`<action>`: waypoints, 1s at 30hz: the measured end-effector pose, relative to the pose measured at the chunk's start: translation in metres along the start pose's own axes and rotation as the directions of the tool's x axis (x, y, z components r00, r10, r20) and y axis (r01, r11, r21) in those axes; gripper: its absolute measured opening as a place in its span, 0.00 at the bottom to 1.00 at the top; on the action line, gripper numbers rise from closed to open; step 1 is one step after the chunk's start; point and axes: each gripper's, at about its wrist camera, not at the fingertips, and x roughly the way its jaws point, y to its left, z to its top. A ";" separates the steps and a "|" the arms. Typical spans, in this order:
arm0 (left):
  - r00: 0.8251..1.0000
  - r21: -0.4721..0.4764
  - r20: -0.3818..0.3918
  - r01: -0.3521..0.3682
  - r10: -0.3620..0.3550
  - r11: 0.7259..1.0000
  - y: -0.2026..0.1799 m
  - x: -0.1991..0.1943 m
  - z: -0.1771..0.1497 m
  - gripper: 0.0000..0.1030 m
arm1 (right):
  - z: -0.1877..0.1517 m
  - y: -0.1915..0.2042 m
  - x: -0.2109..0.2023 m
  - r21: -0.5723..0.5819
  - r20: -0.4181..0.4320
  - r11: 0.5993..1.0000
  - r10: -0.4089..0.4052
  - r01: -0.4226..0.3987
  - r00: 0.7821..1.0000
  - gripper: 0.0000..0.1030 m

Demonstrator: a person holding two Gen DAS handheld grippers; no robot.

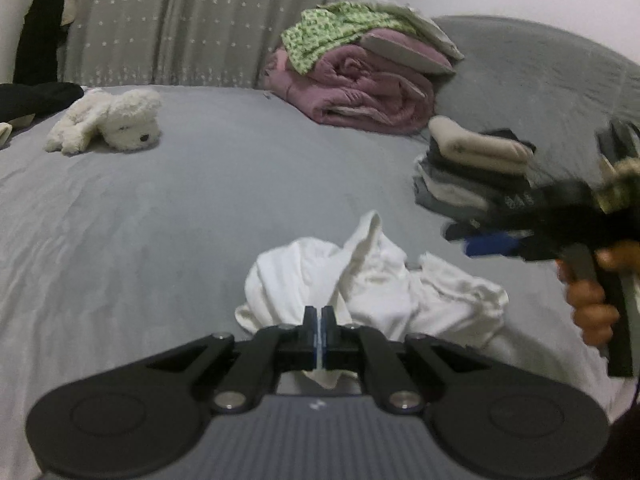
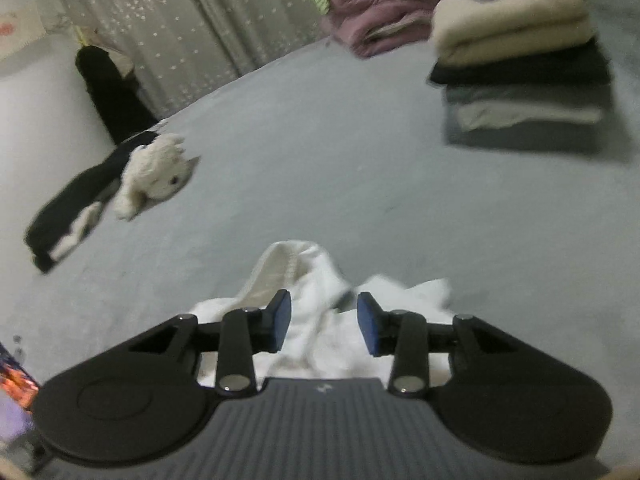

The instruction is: Fold clothes

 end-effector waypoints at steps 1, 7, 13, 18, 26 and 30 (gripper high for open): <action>1.000 0.000 -0.005 -0.002 0.002 1.000 0.000 0.000 -0.001 0.01 | 0.001 0.003 0.005 0.016 -0.010 1.000 0.023 -0.022 1.000 0.40; 0.999 -0.049 -0.044 -0.026 0.024 0.998 0.013 0.007 -0.007 0.02 | 0.001 0.015 0.033 0.096 -0.049 0.990 0.106 -0.101 0.993 0.40; 0.995 -0.095 -0.096 -0.036 0.027 0.995 0.019 0.017 -0.013 0.25 | 0.001 0.021 0.051 0.144 -0.039 0.985 0.107 -0.100 0.994 0.40; 0.993 -0.109 -0.116 -0.040 0.027 0.993 0.017 0.023 -0.017 0.35 | -0.002 0.021 0.060 0.160 -0.019 0.983 0.098 -0.093 0.995 0.40; 0.989 -0.259 -0.145 -0.033 -0.005 0.965 0.029 0.033 -0.017 0.03 | -0.004 0.014 0.078 0.158 -0.008 0.987 0.014 -0.012 1.000 0.18; 0.992 -0.298 -0.124 -0.033 -0.004 0.954 0.040 0.024 -0.007 0.02 | 0.005 0.030 0.085 0.082 0.013 0.997 -0.013 0.012 1.000 0.05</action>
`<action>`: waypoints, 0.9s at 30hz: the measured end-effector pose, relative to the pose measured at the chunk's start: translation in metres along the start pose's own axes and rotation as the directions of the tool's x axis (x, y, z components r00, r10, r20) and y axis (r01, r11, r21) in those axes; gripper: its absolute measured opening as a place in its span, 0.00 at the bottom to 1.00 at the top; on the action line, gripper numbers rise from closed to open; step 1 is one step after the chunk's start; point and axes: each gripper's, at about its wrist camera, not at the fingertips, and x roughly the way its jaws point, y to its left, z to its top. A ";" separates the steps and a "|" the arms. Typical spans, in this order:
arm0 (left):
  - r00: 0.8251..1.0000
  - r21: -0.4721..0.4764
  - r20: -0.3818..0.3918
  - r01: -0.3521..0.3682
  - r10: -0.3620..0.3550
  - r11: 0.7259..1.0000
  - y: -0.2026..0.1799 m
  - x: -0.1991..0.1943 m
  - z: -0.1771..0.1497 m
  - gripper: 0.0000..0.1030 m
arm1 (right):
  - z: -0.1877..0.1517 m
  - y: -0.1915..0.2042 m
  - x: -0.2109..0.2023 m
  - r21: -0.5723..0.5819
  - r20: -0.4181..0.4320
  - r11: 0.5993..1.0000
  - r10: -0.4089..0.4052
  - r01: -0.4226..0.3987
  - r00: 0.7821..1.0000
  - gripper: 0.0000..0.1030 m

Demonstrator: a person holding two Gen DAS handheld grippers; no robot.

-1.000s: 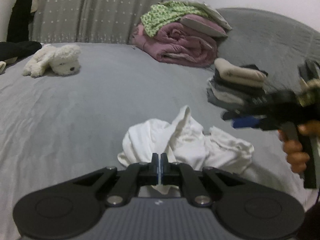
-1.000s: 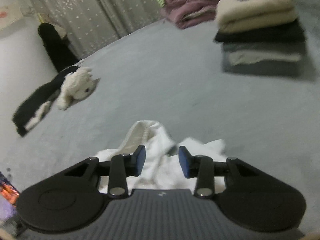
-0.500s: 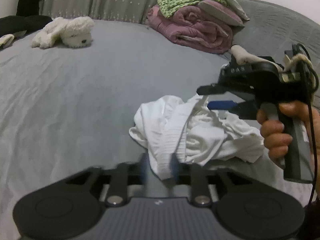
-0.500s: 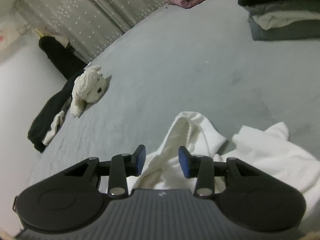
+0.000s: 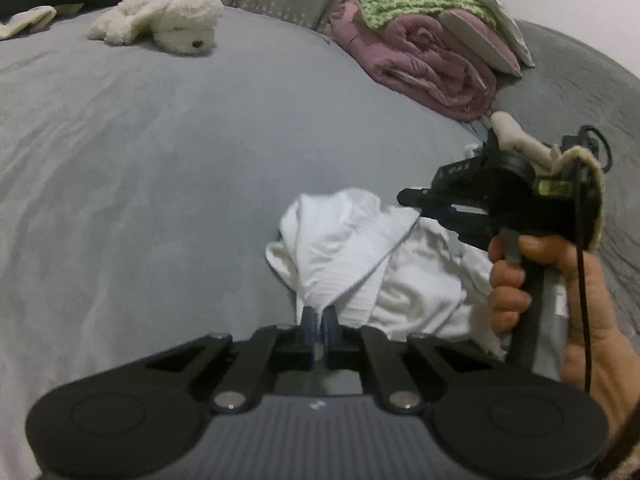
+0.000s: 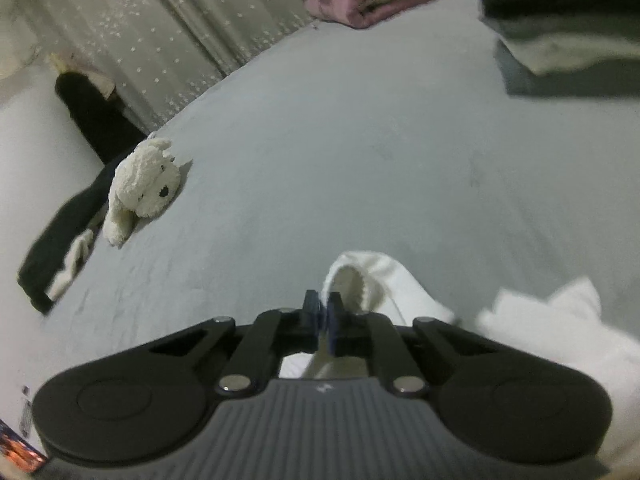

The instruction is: Fold clothes

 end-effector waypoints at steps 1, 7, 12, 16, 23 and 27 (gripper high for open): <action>1.000 -0.015 0.007 -0.001 0.001 1.000 0.003 -0.003 0.003 0.02 | 0.002 0.007 0.002 -0.026 0.005 1.000 -0.009 0.009 1.000 0.05; 0.998 -0.093 0.056 -0.023 0.029 0.995 0.027 -0.024 0.020 0.02 | 0.006 0.065 0.006 -0.214 0.031 0.977 -0.008 0.014 0.999 0.05; 0.994 -0.153 0.091 -0.053 0.067 0.987 0.053 -0.041 0.033 0.02 | 0.005 0.110 0.015 -0.295 0.026 0.955 0.030 -0.021 0.999 0.05; 0.987 -0.203 0.120 -0.078 0.104 0.976 0.078 -0.055 0.041 0.02 | 0.001 0.148 0.030 -0.351 0.008 0.935 0.054 -0.048 0.998 0.05; 0.976 -0.280 0.140 -0.125 0.170 0.952 0.113 -0.076 0.049 0.02 | -0.011 0.207 0.066 -0.398 -0.046 0.912 0.087 -0.098 0.995 0.05; 0.963 -0.302 0.142 -0.178 0.229 0.937 0.129 -0.083 0.052 0.02 | -0.022 0.234 0.084 -0.417 -0.076 0.900 0.105 -0.127 0.992 0.05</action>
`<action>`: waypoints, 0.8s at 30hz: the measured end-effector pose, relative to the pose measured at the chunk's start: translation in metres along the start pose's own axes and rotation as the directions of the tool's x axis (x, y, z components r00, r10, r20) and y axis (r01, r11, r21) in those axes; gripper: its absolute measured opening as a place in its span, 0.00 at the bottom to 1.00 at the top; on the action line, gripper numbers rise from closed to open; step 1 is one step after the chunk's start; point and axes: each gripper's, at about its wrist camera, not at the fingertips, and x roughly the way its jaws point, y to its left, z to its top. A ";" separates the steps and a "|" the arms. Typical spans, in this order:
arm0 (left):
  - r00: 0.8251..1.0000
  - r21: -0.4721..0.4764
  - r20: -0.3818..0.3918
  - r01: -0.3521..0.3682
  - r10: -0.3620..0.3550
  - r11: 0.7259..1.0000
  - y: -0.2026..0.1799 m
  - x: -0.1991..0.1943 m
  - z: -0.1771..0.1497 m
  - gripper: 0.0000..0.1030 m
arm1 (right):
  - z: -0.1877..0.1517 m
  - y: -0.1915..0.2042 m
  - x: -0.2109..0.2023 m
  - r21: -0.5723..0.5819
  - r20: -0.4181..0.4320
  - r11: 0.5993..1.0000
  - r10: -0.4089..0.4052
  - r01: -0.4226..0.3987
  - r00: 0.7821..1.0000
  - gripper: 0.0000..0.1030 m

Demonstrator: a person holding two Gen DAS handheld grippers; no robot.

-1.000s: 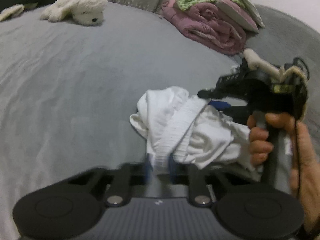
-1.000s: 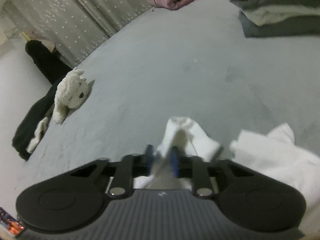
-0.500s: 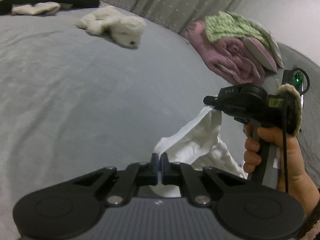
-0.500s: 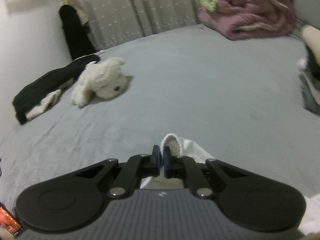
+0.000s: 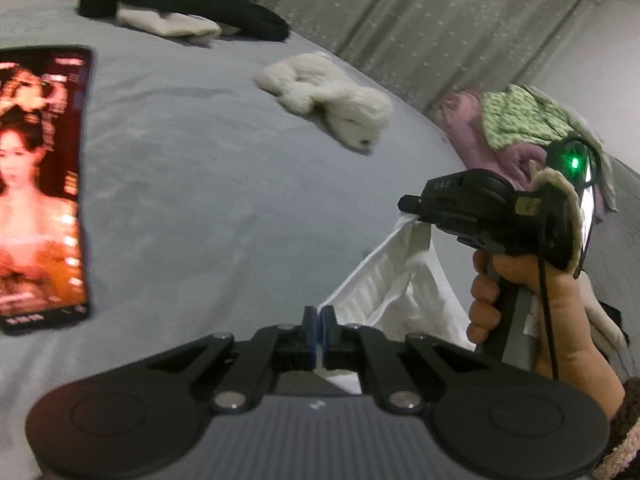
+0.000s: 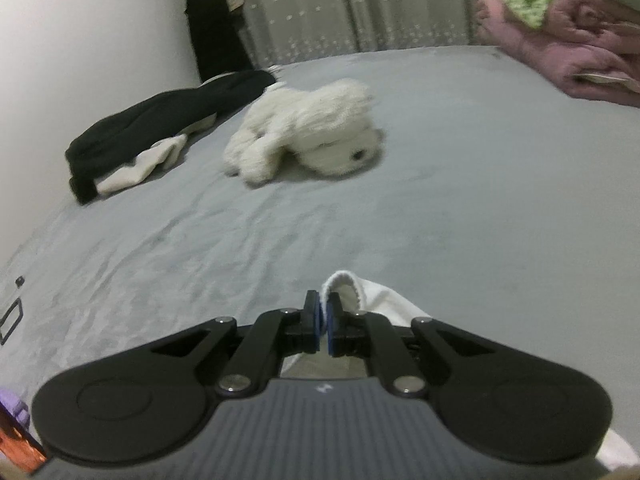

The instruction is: Fold clothes

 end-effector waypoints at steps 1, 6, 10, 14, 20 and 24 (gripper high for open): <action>1.000 0.002 0.008 -0.020 0.020 1.000 0.003 0.000 0.002 0.02 | 0.000 0.006 0.004 -0.007 -0.004 1.000 0.009 -0.009 1.000 0.05; 0.994 0.024 0.035 -0.109 0.108 0.994 0.014 0.001 0.010 0.02 | 0.001 0.033 0.024 -0.043 -0.012 0.998 0.045 -0.045 0.999 0.05; 0.987 0.053 0.023 -0.160 0.159 0.986 0.019 0.005 0.012 0.02 | -0.001 0.045 0.036 -0.058 -0.030 0.997 0.055 -0.056 0.998 0.05; 0.980 0.081 0.009 -0.197 0.197 0.977 0.019 0.010 0.010 0.02 | -0.006 0.049 0.050 -0.060 -0.056 0.997 0.048 -0.051 0.997 0.05; 0.970 0.091 0.012 -0.242 0.242 0.966 0.015 0.014 0.010 0.03 | -0.012 0.039 0.062 -0.006 -0.098 0.998 0.070 -0.070 0.993 0.09; 0.967 0.094 0.036 -0.253 0.251 0.963 0.009 0.012 0.012 0.14 | -0.009 0.028 0.054 0.082 -0.113 0.990 0.123 -0.114 0.986 0.19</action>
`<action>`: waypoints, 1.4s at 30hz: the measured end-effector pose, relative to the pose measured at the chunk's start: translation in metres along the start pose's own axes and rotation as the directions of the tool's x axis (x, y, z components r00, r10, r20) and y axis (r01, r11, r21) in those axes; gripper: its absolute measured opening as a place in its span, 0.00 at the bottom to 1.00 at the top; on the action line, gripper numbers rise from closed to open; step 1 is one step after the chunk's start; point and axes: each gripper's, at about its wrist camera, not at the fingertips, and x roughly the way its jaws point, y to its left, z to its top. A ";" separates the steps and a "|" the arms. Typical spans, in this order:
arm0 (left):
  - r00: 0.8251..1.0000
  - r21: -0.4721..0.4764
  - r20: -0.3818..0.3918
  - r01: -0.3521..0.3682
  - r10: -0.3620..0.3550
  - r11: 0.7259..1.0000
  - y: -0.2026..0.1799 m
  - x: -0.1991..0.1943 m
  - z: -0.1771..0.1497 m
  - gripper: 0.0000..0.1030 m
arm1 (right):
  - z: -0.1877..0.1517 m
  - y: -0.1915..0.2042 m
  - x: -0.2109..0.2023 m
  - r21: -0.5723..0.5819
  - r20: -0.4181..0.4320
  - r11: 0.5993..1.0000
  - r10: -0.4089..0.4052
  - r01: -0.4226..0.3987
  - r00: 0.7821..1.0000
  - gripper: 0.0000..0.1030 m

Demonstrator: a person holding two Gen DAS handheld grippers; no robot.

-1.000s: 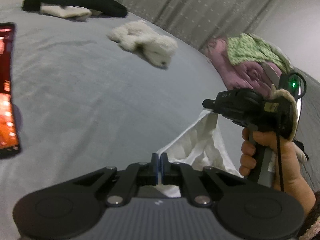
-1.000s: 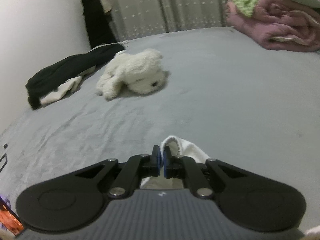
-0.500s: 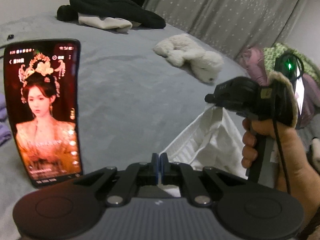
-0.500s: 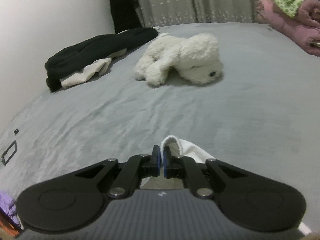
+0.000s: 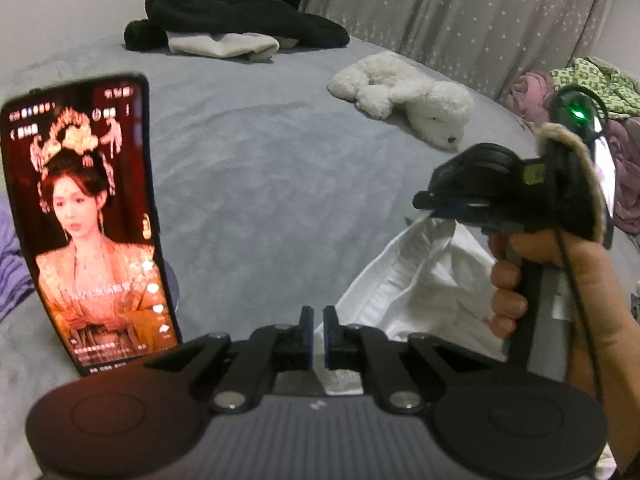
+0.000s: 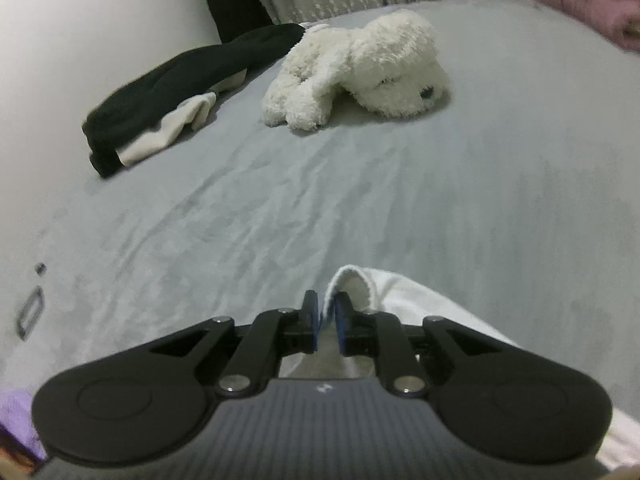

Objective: Fold clothes
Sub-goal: 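Lower the garment flat onto the bed and open both grippers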

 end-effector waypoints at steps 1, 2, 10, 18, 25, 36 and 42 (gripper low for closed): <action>1.000 0.001 0.007 0.002 -0.002 1.000 -0.001 -0.002 0.001 0.20 | 0.001 -0.002 -0.005 0.021 -0.005 1.000 0.015 -0.015 1.000 0.29; 1.000 0.002 0.014 0.003 -0.004 1.000 -0.003 -0.003 0.002 0.30 | 0.003 -0.004 -0.010 0.039 -0.008 0.999 0.032 -0.031 0.999 0.34; 0.999 0.024 0.027 0.038 -0.039 0.999 -0.022 -0.008 0.002 0.42 | 0.006 -0.017 -0.057 0.086 0.021 0.993 0.081 -0.083 0.996 0.38; 0.997 0.050 -0.012 0.080 -0.080 0.996 -0.049 0.000 -0.007 0.43 | -0.010 -0.055 -0.097 0.077 0.047 0.997 0.002 -0.006 0.999 0.38; 0.994 0.081 -0.048 0.103 -0.100 0.991 -0.076 0.007 -0.018 0.43 | -0.028 -0.109 -0.135 0.140 0.069 0.989 -0.063 0.052 0.996 0.38; 0.983 0.143 -0.115 0.161 -0.146 0.977 -0.123 0.024 -0.036 0.43 | -0.059 -0.180 -0.185 0.196 0.056 0.969 -0.163 0.149 0.985 0.38; 0.974 0.152 -0.149 0.192 -0.170 0.969 -0.137 0.031 -0.043 0.43 | -0.078 -0.187 -0.185 0.181 0.015 0.975 -0.131 0.126 0.991 0.38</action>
